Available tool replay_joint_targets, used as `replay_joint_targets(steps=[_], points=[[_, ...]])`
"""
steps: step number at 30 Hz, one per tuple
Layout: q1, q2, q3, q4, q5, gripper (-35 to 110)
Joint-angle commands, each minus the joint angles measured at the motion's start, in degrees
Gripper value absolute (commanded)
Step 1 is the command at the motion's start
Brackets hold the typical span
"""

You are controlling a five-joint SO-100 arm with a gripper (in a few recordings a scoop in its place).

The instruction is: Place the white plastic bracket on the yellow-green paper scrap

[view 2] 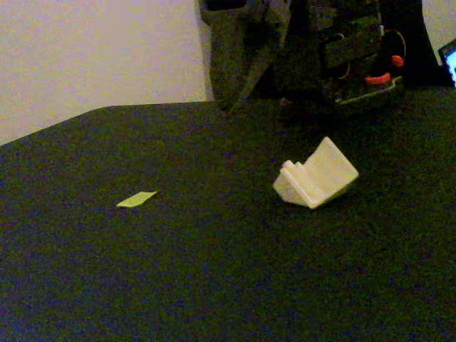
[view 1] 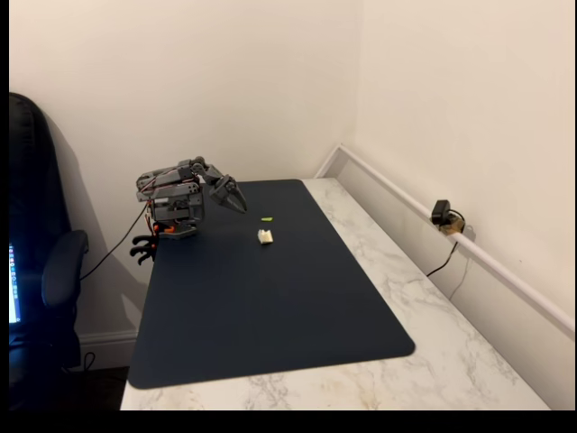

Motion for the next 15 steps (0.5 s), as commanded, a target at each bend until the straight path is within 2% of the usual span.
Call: replay_joint_targets(steps=[1, 9, 15], points=[[-0.18, 1.85, -0.09, 0.00, 0.00, 0], [2.02, 1.85, -2.64, -2.99, 4.92, 0], [4.22, -3.34, -16.96, 4.13, 6.06, 0]])
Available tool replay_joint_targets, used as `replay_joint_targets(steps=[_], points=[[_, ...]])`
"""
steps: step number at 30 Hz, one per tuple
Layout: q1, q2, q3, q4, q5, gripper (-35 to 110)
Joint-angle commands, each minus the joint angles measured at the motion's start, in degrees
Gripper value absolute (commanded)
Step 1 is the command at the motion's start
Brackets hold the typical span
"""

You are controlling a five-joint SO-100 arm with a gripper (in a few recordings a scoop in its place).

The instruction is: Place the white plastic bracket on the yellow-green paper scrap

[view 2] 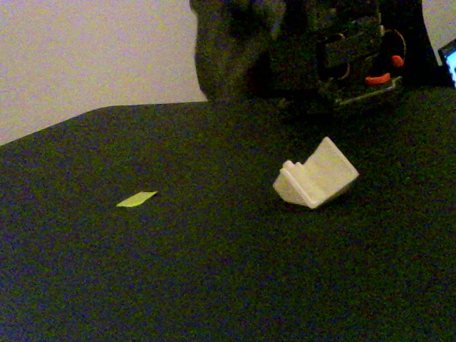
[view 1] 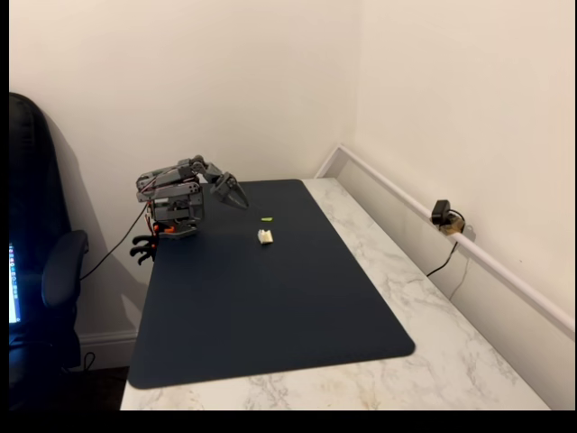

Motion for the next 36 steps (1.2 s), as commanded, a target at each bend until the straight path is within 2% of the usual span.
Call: replay_joint_targets(steps=[1, 5, 9, 23, 36], points=[[0.44, -6.15, -13.45, 3.25, 1.23, 0], [-1.23, -25.84, -31.11, 6.86, 1.23, 0], [-4.48, -36.83, -42.80, 12.22, 5.10, 0], [-17.67, -50.71, -51.94, 20.21, 18.54, 0], [-21.62, -75.41, -75.67, 33.40, 24.35, 4]])
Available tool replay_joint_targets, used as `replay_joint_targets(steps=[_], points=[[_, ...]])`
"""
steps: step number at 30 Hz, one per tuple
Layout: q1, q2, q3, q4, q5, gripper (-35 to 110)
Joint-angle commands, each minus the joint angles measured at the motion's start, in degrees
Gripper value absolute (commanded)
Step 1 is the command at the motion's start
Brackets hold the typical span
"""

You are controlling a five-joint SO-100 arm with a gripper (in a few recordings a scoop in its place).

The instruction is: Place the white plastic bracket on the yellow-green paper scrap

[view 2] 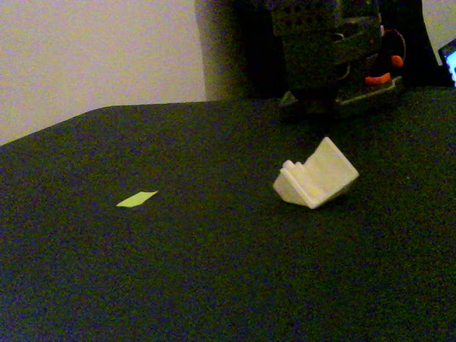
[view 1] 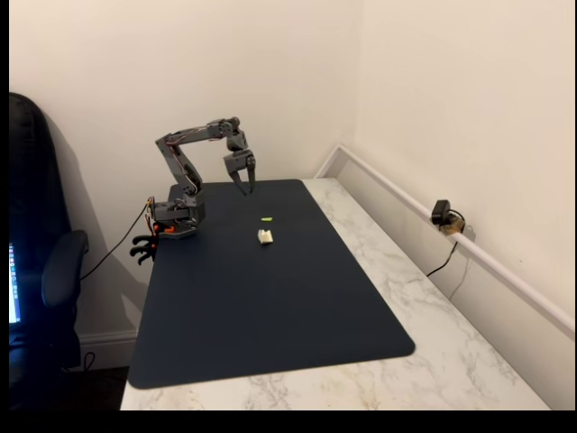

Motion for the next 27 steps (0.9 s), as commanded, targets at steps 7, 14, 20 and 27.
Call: replay_joint_targets(steps=[7, 14, 20, 27], points=[[-1.32, -5.27, -10.55, 3.08, 0.53, 5], [-4.66, -17.14, -11.69, 3.87, 5.27, 21], [-7.47, -17.14, -9.40, -2.29, 6.68, 26], [-11.69, -18.72, -2.37, -10.20, 10.81, 35]])
